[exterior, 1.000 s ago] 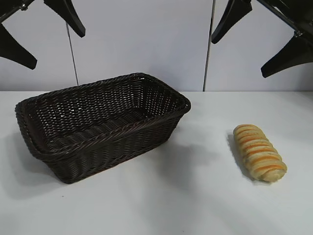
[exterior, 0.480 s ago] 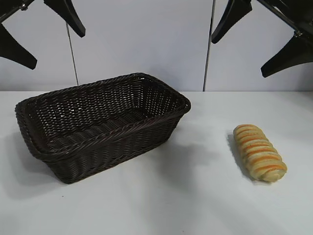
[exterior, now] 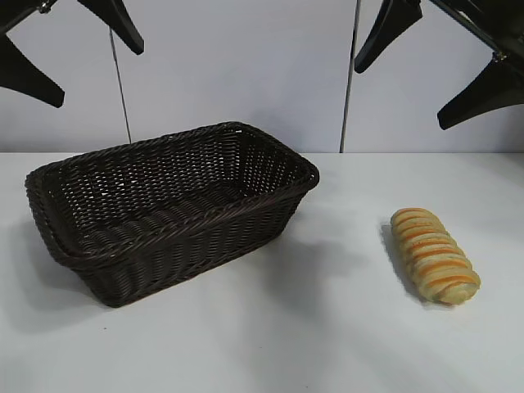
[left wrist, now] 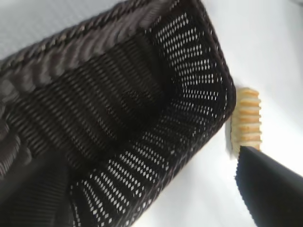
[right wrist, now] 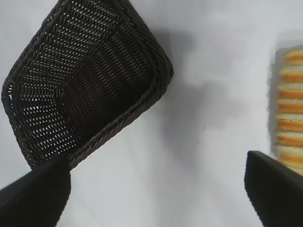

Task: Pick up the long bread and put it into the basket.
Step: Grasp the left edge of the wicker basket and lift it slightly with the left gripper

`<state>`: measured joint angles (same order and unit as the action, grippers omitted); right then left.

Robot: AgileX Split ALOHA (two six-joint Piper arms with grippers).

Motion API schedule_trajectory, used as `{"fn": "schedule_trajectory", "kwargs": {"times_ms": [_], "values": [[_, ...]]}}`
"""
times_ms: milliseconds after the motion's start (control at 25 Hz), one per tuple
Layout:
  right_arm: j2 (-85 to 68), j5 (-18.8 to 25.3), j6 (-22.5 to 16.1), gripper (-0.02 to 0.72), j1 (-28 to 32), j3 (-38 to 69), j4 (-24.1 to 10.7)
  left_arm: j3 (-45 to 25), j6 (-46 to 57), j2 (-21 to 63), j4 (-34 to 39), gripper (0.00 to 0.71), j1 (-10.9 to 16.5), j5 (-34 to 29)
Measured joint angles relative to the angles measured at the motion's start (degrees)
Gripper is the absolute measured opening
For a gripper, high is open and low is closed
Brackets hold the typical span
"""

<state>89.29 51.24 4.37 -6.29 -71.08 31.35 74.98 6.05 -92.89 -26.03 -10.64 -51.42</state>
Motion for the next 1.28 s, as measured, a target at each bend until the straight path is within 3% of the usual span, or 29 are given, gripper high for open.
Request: {"fn": "schedule_trajectory", "kwargs": {"times_ms": [120,240,520,920,1000,1120,1200,1280], "values": [[0.00,0.00,0.00,0.694,0.00,0.00,0.00,-2.85,6.46,0.36,7.86,0.695,-0.73,-1.30],[0.00,0.00,0.00,0.694,0.00,0.00,0.00,-8.67,10.24,0.43,11.39,0.695,-1.63,1.52],[0.00,0.00,0.07,0.694,0.00,0.00,-0.04,-15.43,10.74,-2.75,10.52,0.695,-1.69,12.49],[0.00,0.00,0.16,0.694,0.00,0.00,-0.04,-15.50,5.87,-12.88,3.63,0.689,-1.69,17.62],[0.00,0.00,0.16,0.694,0.00,0.00,-0.04,-15.50,5.79,-13.17,3.45,0.601,-1.69,18.38],[0.00,0.00,0.16,0.694,0.00,0.00,-0.04,-15.50,5.78,-13.54,3.33,0.302,-1.69,18.93],[0.00,0.00,0.16,0.694,0.00,0.00,-0.04,-15.50,6.40,-13.66,2.52,0.140,-1.63,19.61],[0.00,0.00,0.16,0.694,0.00,0.00,-0.04,-15.50,5.72,-13.66,2.73,0.097,-1.63,20.76]]}}
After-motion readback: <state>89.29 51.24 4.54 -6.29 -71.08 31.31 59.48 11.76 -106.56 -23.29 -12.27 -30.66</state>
